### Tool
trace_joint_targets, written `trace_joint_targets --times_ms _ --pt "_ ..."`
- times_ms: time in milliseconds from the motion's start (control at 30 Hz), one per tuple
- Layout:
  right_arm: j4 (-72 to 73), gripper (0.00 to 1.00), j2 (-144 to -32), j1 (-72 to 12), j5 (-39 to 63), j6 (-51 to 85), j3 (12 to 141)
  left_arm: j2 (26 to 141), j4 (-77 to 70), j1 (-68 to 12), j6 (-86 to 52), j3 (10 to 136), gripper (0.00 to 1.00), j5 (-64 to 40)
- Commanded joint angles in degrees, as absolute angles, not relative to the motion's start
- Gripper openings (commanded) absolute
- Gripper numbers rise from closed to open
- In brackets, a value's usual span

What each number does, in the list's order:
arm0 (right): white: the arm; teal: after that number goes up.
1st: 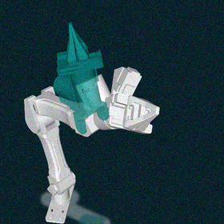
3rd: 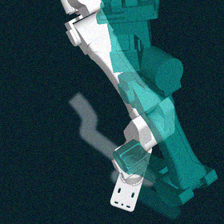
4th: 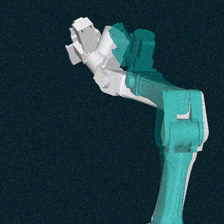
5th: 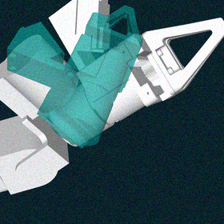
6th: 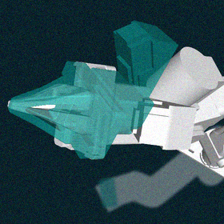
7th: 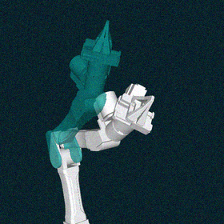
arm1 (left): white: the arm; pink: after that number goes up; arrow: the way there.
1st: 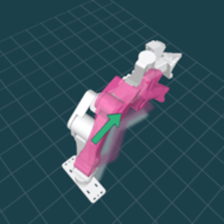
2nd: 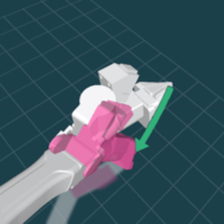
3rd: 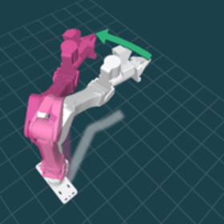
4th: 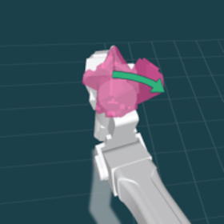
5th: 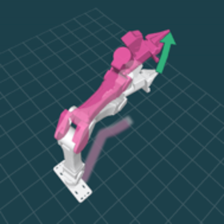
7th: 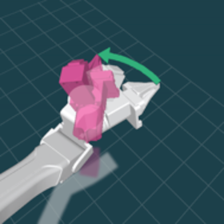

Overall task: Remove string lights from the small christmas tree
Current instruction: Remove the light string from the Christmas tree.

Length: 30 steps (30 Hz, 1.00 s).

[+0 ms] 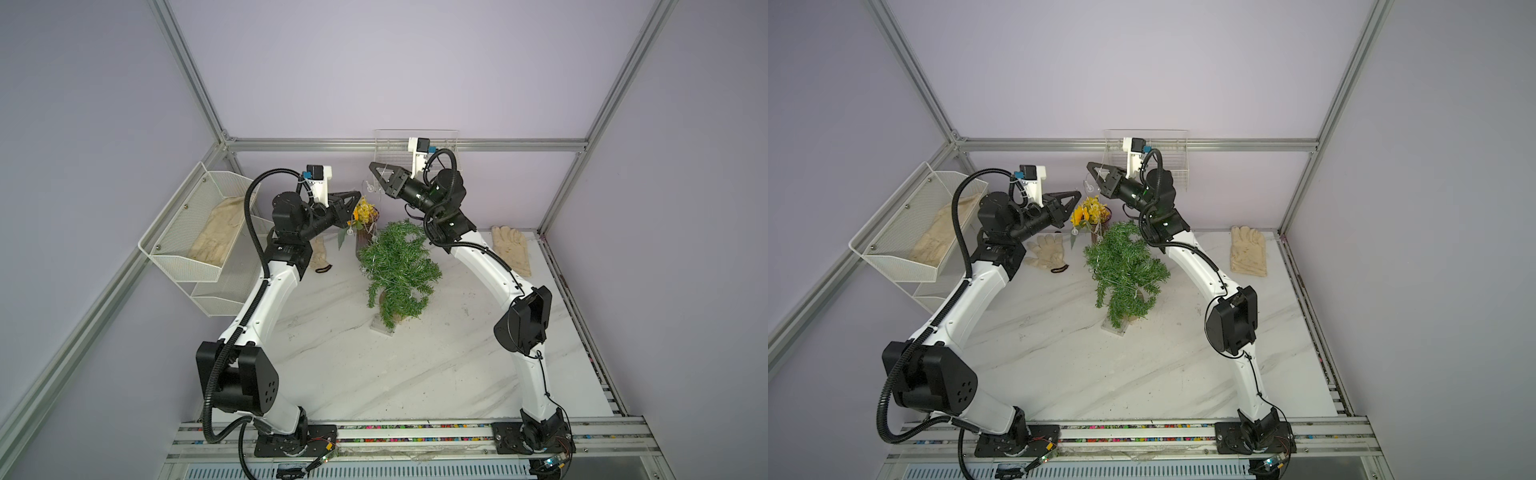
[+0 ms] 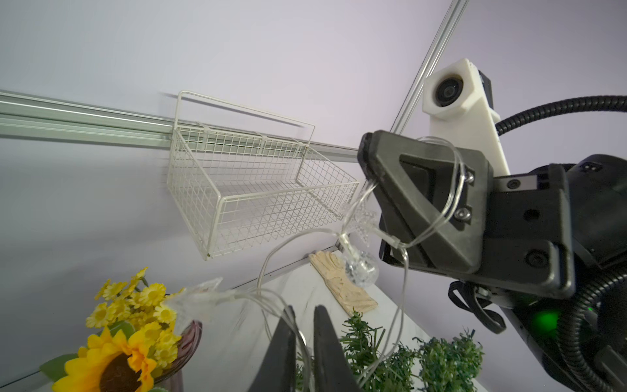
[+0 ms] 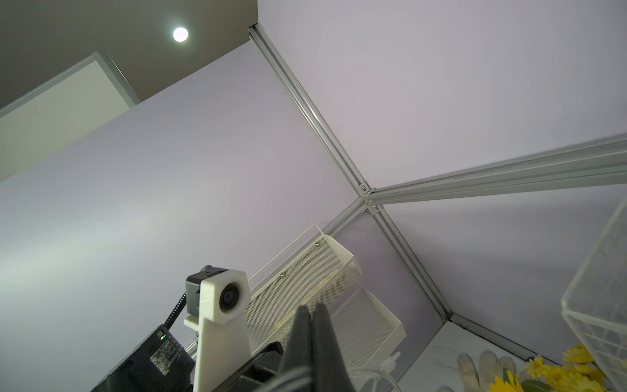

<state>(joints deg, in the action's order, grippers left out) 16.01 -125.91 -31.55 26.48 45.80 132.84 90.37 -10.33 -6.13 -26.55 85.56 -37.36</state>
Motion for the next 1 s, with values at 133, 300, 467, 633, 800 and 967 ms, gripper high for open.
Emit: trace_joint_targets --times_ms 133,300,467,633,800,967 --pt "16.2 0.00 -124.7 -31.8 27.6 45.4 132.1 93.5 -16.9 -6.2 -28.9 84.8 0.16 -40.3" --pt "15.9 0.00 -124.6 -32.1 27.8 45.1 132.6 96.3 -16.9 -6.4 -29.8 86.3 0.21 -40.8" --pt "14.7 0.00 -125.0 -32.4 27.6 44.0 133.3 98.3 -22.2 -7.5 -33.5 86.3 0.24 -43.0" --pt "14.5 0.00 -125.2 -32.5 27.7 43.6 133.1 100.0 -24.1 -8.8 -34.5 86.9 0.30 -43.5" --pt "14.2 0.00 -125.0 -32.7 27.9 43.2 132.9 101.2 -24.2 -8.9 -34.8 87.5 0.32 -43.2" --pt "13.6 0.00 -125.2 -32.7 27.4 42.6 132.6 98.4 -24.2 -8.6 -30.0 84.2 0.40 -43.0"
